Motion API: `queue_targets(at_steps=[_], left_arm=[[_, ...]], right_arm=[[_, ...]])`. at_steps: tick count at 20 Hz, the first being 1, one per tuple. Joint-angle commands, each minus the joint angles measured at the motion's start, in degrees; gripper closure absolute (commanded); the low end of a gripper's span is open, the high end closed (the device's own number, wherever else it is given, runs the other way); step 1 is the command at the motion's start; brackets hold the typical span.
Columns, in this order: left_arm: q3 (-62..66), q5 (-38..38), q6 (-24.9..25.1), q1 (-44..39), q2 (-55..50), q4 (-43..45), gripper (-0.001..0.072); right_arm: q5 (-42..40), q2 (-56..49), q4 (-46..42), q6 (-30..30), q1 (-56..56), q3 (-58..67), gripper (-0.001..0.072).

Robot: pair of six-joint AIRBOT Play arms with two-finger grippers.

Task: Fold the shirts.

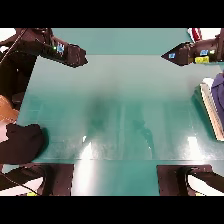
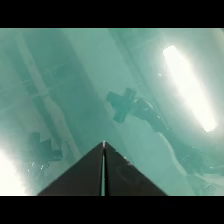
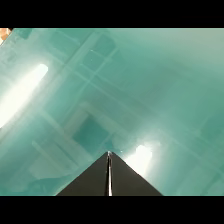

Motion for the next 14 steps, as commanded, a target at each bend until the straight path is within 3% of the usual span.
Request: queue_targets(at_steps=[1,11,14], left_arm=[[0.0,0.0,0.0,0.0,0.0,0.0,0.0683],[0.0,0.7,-0.1,0.0,0.0,-0.4,0.0684],[0.2,6.7,2.4,0.3,0.1,0.4,0.0683]], right_arm=[[0.2,0.0,0.0,0.0,0.0,0.0,0.0694],[0.2,0.0,0.0,0.0,0.0,0.0,0.0694],[0.3,0.0,0.0,0.0,0.0,0.0,0.0693]])
